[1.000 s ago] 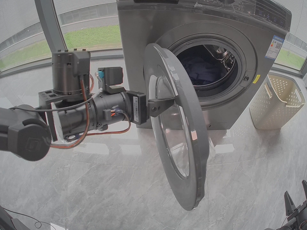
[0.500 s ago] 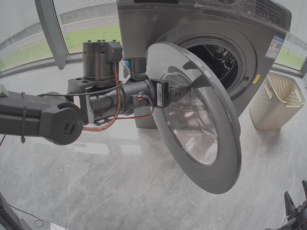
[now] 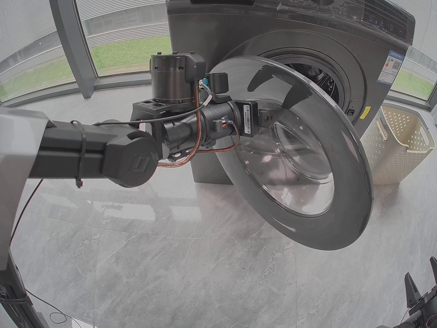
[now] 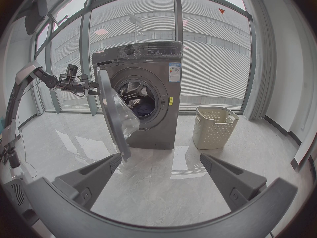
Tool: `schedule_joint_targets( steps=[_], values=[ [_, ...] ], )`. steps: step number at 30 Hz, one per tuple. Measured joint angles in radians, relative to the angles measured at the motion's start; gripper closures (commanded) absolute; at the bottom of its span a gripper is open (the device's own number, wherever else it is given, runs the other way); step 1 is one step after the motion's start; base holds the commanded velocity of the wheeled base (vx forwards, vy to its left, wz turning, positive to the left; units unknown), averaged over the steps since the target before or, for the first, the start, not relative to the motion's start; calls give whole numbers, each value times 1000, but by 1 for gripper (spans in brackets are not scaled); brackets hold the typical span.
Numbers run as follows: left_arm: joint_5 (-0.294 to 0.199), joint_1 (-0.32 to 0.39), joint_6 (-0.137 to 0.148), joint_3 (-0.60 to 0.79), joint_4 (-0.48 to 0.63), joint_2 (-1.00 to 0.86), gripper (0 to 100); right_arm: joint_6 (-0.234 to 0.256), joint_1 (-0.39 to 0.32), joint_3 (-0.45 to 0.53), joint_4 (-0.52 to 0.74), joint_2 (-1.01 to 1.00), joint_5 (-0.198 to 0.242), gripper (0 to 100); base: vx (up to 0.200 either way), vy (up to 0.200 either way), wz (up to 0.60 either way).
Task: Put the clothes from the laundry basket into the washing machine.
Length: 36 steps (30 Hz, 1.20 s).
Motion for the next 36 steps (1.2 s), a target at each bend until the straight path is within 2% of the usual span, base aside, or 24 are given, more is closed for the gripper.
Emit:
schedule_joint_targets(
  steps=[5, 11, 15, 24, 31, 36],
  values=[
    [17, 3, -29, -62, -3, 38, 0, 0, 0, 0, 0, 0, 0, 0, 0, 0, 0],
    [36, 4, -34, -75, -2, 58, 0, 0, 0, 0, 0, 0, 0, 0, 0, 0, 0],
    [37, 2, -35, -26, -2, 47, 0, 0, 0, 0, 0, 0, 0, 0, 0, 0, 0],
    [37, -23, -32, 323, -11, -161, 0, 0, 0, 0, 0, 0, 0, 0, 0, 0, 0],
    [54, -46, -26, 636, -12, -466, 0, 0, 0, 0, 0, 0, 0, 0, 0, 0, 0],
    [62, -24, -2, 836, -8, -705, 0, 0, 0, 0, 0, 0, 0, 0, 0, 0, 0]
  ],
)
